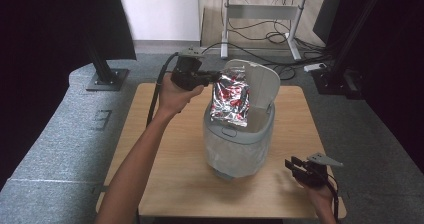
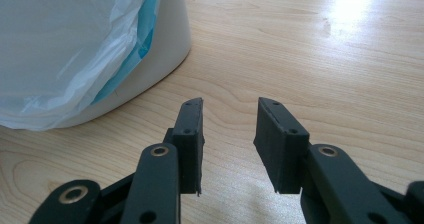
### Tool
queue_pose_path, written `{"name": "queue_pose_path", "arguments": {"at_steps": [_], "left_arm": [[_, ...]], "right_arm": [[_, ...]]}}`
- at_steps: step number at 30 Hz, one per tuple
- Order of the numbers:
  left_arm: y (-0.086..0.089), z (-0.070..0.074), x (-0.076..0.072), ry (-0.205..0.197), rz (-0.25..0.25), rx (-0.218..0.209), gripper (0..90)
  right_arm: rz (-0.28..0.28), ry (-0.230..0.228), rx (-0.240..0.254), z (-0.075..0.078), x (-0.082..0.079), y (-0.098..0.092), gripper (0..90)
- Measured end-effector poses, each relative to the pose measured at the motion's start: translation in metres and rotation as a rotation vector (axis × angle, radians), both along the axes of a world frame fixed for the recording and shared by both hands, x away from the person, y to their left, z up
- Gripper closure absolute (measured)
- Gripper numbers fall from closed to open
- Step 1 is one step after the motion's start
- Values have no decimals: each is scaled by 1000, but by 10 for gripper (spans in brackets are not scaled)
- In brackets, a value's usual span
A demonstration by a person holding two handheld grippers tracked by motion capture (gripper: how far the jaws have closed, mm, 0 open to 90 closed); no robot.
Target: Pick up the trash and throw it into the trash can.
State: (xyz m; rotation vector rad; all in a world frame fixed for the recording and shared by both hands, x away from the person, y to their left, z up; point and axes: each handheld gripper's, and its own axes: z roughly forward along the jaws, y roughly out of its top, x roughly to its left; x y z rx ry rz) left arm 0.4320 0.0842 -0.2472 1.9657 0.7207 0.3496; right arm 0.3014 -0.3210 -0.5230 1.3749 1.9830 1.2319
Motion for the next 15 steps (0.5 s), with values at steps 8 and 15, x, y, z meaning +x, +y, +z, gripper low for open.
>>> {"name": "queue_pose_path", "arguments": {"at_steps": [8,15], "left_arm": [[-5,-2,4,7,-5,3,858],[-7,0,4,5,-11,6,858]], "right_arm": [[0,-1,-2,0,0,-1,631],[-3,-1,-1,0,0,-1,631]]}}
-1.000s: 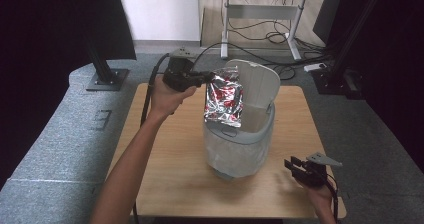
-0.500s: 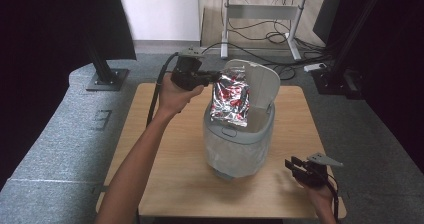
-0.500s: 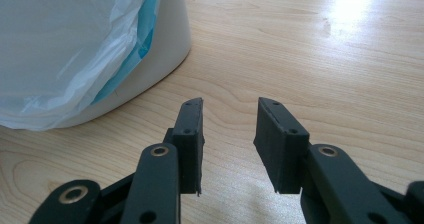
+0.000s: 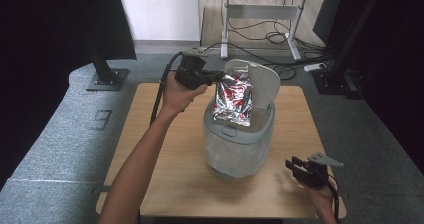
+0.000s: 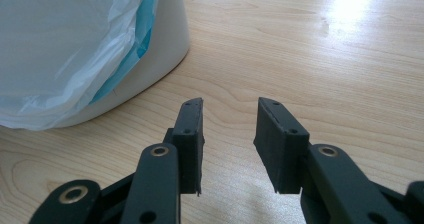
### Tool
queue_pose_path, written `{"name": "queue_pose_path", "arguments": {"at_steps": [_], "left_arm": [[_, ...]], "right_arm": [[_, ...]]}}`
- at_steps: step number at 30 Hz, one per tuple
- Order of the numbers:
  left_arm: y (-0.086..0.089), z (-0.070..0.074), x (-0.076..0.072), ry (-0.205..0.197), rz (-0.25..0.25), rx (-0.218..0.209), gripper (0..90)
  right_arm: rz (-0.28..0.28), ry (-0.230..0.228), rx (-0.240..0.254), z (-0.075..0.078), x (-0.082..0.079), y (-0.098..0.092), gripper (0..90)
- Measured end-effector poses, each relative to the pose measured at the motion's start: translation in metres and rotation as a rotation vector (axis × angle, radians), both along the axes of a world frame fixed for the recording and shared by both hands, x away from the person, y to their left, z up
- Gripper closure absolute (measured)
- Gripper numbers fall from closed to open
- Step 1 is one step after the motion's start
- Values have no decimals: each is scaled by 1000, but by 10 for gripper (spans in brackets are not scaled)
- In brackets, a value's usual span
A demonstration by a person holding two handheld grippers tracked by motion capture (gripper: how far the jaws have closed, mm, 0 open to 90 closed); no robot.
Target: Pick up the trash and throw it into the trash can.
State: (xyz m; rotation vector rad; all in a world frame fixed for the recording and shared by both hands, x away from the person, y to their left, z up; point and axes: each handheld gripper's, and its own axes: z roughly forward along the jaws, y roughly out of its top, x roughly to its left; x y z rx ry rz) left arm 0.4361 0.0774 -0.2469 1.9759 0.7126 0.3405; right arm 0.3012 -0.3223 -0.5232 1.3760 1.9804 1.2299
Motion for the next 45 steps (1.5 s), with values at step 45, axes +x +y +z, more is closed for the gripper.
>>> {"name": "queue_pose_path", "arguments": {"at_steps": [45], "left_arm": [[-24,-6,11,-46,1,14,666]], "right_arm": [[-3,2,-2,0,-1,-2,631]]}}
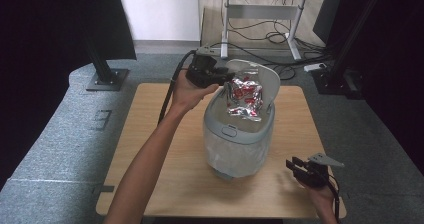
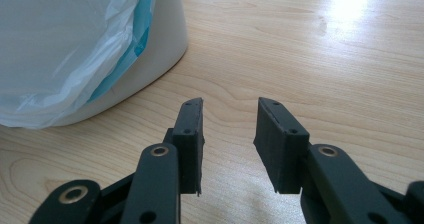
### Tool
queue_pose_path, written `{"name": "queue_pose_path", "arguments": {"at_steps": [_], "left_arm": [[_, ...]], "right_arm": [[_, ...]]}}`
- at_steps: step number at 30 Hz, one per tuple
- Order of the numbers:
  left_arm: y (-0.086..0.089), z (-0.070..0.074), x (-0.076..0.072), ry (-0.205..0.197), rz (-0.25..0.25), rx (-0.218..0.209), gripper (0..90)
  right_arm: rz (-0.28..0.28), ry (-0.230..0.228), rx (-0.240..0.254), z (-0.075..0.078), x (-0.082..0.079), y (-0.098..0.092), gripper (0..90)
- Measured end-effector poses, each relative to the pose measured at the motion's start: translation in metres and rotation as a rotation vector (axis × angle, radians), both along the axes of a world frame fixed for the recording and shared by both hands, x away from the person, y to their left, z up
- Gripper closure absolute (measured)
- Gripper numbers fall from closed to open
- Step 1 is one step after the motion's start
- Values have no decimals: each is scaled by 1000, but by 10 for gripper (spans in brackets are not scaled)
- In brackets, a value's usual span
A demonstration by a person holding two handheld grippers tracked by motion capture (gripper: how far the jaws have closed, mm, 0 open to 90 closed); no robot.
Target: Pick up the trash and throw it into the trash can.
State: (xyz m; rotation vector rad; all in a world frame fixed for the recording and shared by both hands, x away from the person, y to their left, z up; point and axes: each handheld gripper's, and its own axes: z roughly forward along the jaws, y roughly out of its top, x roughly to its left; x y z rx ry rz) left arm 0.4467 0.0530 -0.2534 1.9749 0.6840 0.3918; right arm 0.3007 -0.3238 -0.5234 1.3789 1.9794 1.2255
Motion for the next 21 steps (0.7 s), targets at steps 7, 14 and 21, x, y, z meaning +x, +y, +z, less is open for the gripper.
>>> {"name": "queue_pose_path", "arguments": {"at_steps": [7,14,21], "left_arm": [[6,-1,-2,5,-22,-7,539],[5,-1,-5,18,-64,-2,404],[8,-1,-8,22,-57,1,394]], "right_arm": [[-1,2,0,0,0,0,631],[2,3,-3,0,0,2,631],[0,3,-1,0,0,1,631]]}}
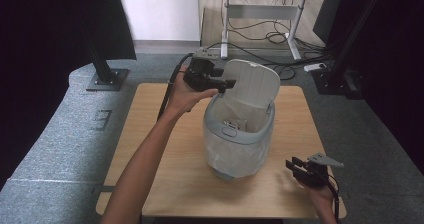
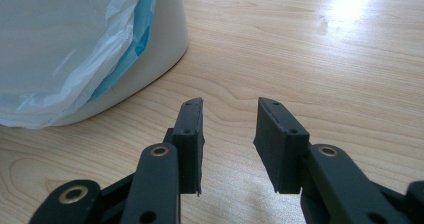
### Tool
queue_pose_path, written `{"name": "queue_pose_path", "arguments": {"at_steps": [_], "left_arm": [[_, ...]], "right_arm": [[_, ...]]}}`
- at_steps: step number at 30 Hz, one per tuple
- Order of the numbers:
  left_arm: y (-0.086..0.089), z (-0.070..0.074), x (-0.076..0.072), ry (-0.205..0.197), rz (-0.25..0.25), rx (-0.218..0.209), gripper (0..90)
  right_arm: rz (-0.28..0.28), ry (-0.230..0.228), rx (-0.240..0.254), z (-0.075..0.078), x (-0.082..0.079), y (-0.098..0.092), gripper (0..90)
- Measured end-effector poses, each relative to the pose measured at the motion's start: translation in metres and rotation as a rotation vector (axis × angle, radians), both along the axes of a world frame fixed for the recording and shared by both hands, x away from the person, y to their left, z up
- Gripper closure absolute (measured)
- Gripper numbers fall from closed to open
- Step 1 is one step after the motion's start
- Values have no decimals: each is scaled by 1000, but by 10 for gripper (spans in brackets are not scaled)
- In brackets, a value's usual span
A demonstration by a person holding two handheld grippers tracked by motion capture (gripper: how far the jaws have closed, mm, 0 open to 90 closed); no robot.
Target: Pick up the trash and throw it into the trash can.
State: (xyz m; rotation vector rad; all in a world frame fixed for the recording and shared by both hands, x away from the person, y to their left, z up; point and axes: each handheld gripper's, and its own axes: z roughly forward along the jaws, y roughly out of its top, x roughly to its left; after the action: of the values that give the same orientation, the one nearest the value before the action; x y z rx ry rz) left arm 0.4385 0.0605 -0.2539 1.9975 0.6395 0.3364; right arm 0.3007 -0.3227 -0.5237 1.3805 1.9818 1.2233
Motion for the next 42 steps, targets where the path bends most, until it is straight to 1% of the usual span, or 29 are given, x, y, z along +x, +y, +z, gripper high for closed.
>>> {"name": "queue_pose_path", "arguments": {"at_steps": [4,8,14,18,22,24,31,34,39,42], "left_arm": [[6,0,-4,2,0,-7,387],[17,-2,-10,8,2,-16,366],[38,-9,-21,13,10,-27,323],[54,-12,-28,6,28,-39,316],[67,-16,-35,-2,34,-48,312],[72,-17,-38,-4,36,-54,311],[88,-24,-53,-17,44,-71,311],[93,-28,-59,-25,48,-63,317],[103,-40,-68,-30,67,-56,318],[109,-50,-71,-18,87,-45,322]], "right_arm": [[0,-2,2,1,0,0,631],[5,0,5,1,0,0,619],[5,8,3,1,1,3,535],[-1,7,15,4,2,3,487],[1,0,16,8,2,5,427],[-20,-14,5,10,1,6,391],[-18,-19,3,13,1,8,382],[-19,-19,2,13,1,8,381],[-18,-23,-1,13,0,8,382],[-21,-19,3,13,0,7,381]]}}
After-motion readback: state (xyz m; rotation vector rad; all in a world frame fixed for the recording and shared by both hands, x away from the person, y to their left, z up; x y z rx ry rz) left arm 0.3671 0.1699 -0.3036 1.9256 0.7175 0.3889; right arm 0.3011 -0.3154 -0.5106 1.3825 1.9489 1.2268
